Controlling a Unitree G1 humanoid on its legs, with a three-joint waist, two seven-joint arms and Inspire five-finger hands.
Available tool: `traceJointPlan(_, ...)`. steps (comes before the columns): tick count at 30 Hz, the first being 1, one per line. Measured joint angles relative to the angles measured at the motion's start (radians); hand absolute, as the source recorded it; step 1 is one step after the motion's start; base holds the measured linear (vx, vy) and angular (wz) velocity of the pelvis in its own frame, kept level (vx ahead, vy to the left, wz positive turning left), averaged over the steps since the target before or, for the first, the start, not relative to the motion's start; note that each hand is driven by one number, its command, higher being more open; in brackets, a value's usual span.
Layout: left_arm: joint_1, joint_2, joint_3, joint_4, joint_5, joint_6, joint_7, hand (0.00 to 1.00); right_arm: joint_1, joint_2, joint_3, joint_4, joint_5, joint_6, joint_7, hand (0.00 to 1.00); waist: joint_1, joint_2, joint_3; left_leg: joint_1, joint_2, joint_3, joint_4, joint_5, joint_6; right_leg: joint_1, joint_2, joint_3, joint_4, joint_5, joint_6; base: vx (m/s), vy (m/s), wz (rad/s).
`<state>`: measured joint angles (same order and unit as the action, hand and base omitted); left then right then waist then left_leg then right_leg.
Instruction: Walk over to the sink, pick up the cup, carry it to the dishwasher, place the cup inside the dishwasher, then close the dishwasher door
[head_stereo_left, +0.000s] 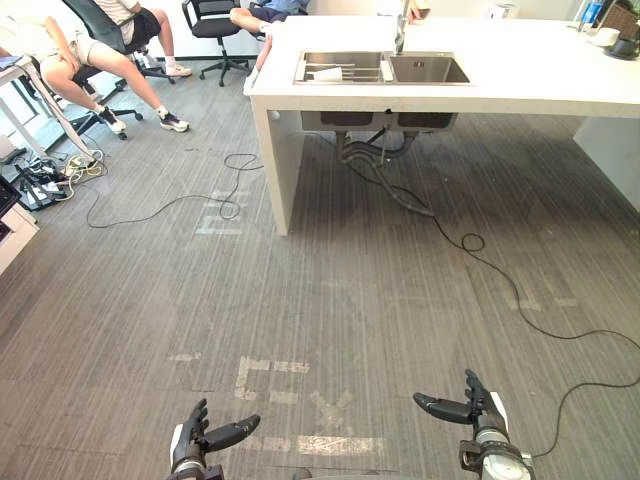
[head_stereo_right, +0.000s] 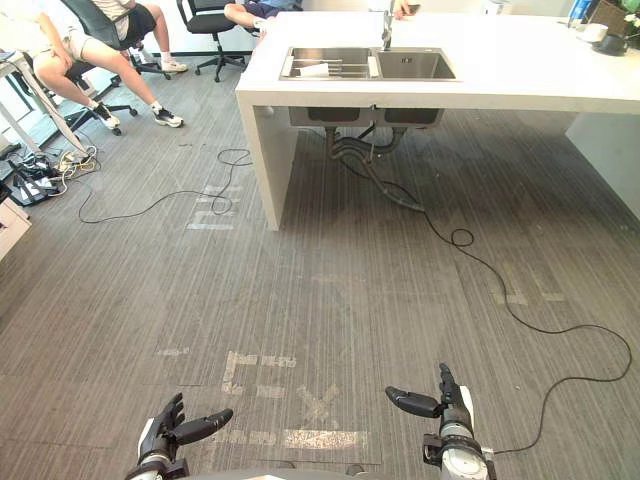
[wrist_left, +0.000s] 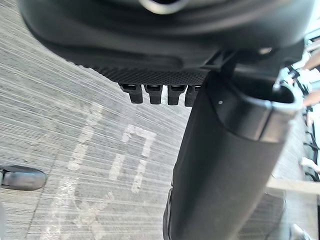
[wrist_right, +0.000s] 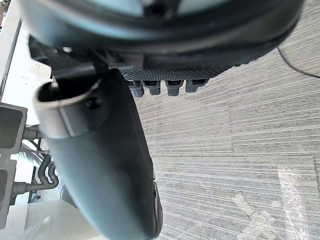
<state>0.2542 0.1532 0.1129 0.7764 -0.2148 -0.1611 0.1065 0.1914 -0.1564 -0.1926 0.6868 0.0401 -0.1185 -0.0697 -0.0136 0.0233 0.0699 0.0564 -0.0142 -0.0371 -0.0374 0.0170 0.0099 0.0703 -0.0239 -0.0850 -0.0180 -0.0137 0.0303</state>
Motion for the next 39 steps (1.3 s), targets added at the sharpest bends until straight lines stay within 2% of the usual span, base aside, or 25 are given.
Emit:
traceJointPlan(12,0.000,-0.018,0.000,0.047,0.010,0.002,0.000,1.00,0.005,0.007,-0.021,0.084,0.019,0.000,-0.009,1.00,0.001,-0.007,0.003,0.032,0.004,0.016,-0.042,0.016,-0.005,0.007,0.004,0.012,-0.009,0.007,-0.003,-0.04,-0.008,-0.03)
traceJointPlan(31,0.001,-0.020,-0.002,0.047,0.022,0.002,-0.001,1.00,0.005,0.021,-0.038,0.087,0.054,0.001,-0.016,1.00,0.010,-0.018,0.010,0.042,0.006,0.038,-0.048,0.008,-0.006,0.010,0.007,0.034,-0.018,0.007,-0.002,-0.02,-0.006,-0.03)
traceJointPlan(37,0.011,-0.020,-0.003,0.011,0.022,0.002,0.000,1.00,-0.014,0.021,-0.039,0.087,0.053,0.005,-0.017,1.00,0.026,-0.024,0.018,0.005,0.000,0.052,-0.016,-0.022,0.002,-0.019,0.002,0.048,-0.017,-0.004,0.007,0.00,0.000,-0.07)
traceJointPlan(39,0.012,-0.019,-0.002,0.003,0.022,0.002,0.000,1.00,-0.032,0.018,-0.040,0.086,0.052,0.009,-0.018,1.00,0.029,-0.022,0.023,-0.019,-0.004,0.067,0.040,-0.060,0.012,-0.025,-0.003,0.063,-0.010,-0.008,0.012,0.07,0.027,-0.19)
